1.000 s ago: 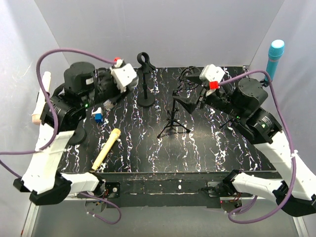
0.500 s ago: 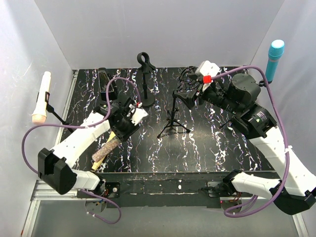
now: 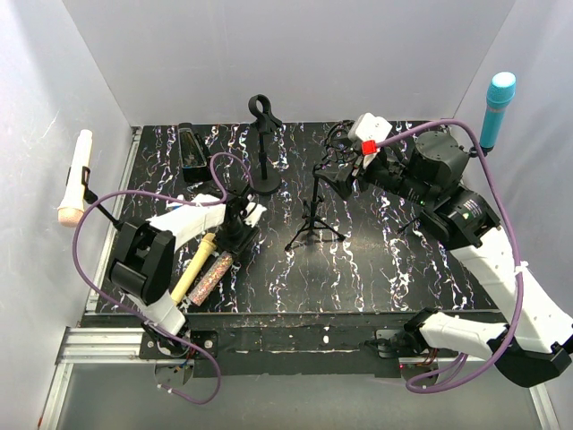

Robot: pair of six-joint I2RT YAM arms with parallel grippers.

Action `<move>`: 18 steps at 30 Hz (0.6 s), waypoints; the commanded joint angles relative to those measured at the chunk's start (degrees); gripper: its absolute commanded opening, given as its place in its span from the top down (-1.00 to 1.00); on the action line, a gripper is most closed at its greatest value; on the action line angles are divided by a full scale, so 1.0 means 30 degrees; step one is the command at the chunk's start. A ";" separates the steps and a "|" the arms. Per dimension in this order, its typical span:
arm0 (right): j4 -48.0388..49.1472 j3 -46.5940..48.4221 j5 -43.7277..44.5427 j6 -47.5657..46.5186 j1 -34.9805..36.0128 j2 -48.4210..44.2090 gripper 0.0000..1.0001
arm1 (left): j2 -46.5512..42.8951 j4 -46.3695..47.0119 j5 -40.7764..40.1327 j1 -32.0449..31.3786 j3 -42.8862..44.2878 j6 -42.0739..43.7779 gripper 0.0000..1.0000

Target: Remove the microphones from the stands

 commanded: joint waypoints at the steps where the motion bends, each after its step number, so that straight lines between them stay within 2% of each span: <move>1: 0.0021 0.0978 0.0050 -0.0587 -0.0037 -0.0062 -0.65 | 0.0186 0.1426 0.0122 0.0443 -0.0200 -0.0627 1.00; 4: 0.0078 0.0978 -0.0008 -0.0646 -0.0037 0.0054 -0.64 | 0.0246 0.1660 0.0561 0.0590 -0.0580 -0.0627 0.99; 8: 0.0196 0.0949 -0.0066 -0.0675 -0.0037 0.0142 -0.64 | -0.0222 0.1252 0.1001 0.0590 -0.0699 -0.0481 0.17; 11: 0.0225 0.0949 -0.0154 -0.0704 -0.0037 0.0201 -0.64 | -0.0778 0.0783 0.0914 0.0590 -0.0670 -0.0538 -0.12; 18: 0.0313 0.0861 -0.0154 -0.0763 -0.0037 0.0172 -0.64 | -0.1278 0.0284 0.0622 0.0561 0.0062 0.0513 -0.20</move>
